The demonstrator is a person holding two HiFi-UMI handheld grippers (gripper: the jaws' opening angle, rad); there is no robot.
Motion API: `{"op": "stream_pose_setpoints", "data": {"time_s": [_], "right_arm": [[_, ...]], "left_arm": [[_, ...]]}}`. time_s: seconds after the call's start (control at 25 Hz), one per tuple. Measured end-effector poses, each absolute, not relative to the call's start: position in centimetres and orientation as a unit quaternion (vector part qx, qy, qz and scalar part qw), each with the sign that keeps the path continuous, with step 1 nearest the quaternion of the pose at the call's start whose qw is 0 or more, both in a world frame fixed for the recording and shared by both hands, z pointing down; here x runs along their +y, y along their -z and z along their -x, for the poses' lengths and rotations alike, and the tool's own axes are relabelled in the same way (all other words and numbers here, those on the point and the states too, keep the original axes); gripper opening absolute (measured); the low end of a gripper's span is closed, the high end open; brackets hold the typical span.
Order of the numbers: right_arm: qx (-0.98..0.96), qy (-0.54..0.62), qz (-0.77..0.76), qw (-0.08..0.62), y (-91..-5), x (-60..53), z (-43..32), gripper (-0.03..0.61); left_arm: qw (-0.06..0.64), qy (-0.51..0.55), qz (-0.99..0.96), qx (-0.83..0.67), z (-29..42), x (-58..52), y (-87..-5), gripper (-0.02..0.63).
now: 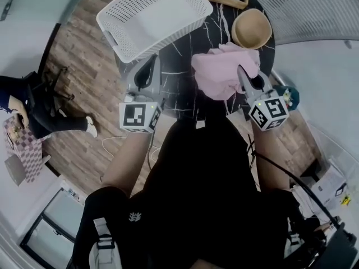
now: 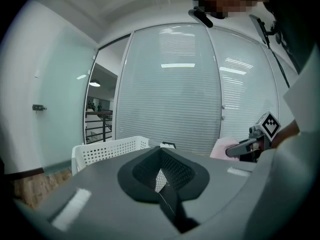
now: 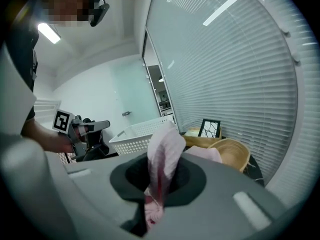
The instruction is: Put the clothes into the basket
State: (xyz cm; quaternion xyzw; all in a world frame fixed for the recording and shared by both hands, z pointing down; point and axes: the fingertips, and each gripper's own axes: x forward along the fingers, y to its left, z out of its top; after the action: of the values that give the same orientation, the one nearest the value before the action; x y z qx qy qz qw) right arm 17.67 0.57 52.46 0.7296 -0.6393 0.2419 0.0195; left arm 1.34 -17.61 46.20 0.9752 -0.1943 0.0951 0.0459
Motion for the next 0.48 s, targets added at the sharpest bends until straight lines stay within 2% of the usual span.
{"op": "stream_pose_setpoints", "data": {"time_s": [0.48], "right_arm": [[-0.661, -0.176, -0.729, 0.037, -45.3, -1.1, -18.4, 0.032]], "left_arm": [[0.045, -0.041, -0.971, -0.229, 0.4, -19.3, -41.4, 0.006]]}}
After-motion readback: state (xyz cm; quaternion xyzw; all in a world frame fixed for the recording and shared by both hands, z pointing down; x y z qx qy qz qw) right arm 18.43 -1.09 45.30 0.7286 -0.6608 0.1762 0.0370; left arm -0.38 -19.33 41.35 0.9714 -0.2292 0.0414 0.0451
